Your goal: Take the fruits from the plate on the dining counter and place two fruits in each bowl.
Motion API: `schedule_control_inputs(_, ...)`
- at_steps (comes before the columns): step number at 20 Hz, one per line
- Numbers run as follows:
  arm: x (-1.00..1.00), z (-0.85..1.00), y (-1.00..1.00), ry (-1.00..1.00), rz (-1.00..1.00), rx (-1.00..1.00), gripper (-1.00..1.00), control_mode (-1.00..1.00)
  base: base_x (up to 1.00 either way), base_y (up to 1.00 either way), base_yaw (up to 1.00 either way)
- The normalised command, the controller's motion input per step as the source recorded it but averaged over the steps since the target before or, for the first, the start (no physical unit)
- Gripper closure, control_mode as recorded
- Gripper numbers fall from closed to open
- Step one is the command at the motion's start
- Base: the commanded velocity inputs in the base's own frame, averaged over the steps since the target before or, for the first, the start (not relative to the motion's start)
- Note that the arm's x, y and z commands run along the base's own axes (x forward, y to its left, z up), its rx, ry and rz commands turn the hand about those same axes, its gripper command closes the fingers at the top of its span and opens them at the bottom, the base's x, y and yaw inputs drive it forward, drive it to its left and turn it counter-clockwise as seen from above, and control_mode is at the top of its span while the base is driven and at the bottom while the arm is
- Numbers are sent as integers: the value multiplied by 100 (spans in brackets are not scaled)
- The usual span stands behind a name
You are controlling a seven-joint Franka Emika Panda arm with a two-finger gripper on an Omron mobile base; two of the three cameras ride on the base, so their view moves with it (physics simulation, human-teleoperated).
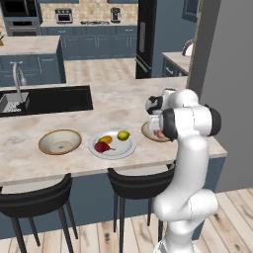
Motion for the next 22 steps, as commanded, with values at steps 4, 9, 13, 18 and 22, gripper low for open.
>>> schedule_control_inputs(4,0,-36,0,1,0,0,-100,-100,0,0,0)
schedule_control_inputs(9,0,0,0,0,0,0,-100,-100,0,0,0)
schedule_control_inputs(13,0,1,0,0,0,0,-100,-100,0,0,0)
schedule_control_inputs(18,-2,24,0,0,-2,0,-100,-100,0,0,0)
schedule_control_inputs(22,-24,56,0,-4,0,0,-100,-100,0,0,0)
